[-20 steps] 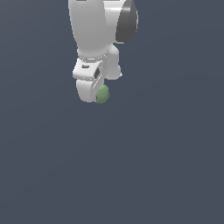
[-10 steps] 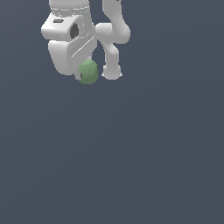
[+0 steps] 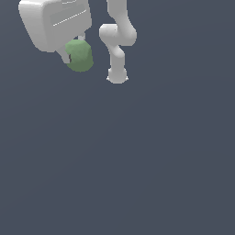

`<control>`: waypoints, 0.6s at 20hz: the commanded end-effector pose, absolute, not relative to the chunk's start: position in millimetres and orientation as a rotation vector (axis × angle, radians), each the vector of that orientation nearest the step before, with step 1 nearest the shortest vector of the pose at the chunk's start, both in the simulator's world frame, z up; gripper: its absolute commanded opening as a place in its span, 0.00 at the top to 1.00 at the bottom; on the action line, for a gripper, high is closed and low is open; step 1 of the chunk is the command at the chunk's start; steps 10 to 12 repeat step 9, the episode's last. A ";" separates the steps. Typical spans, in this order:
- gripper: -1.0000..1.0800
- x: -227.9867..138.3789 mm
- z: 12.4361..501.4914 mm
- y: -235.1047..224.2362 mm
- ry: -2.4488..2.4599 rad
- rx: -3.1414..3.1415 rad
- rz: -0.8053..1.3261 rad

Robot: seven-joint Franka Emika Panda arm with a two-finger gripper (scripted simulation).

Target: Pick up the object and move it to a goal position.

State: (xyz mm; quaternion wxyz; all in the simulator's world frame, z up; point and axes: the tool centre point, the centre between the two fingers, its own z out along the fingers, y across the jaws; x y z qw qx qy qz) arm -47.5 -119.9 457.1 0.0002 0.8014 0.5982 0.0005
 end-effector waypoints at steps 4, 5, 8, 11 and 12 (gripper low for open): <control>1.00 -46.0 472.6 -125.8 1.880 2.517 0.000; 1.00 -45.8 474.0 -126.3 1.880 2.517 0.000; 1.00 -45.4 476.2 -127.2 1.880 2.517 0.000; 1.00 -45.3 476.4 -127.3 1.880 2.517 0.000; 1.00 -45.3 476.4 -127.3 1.880 2.517 0.000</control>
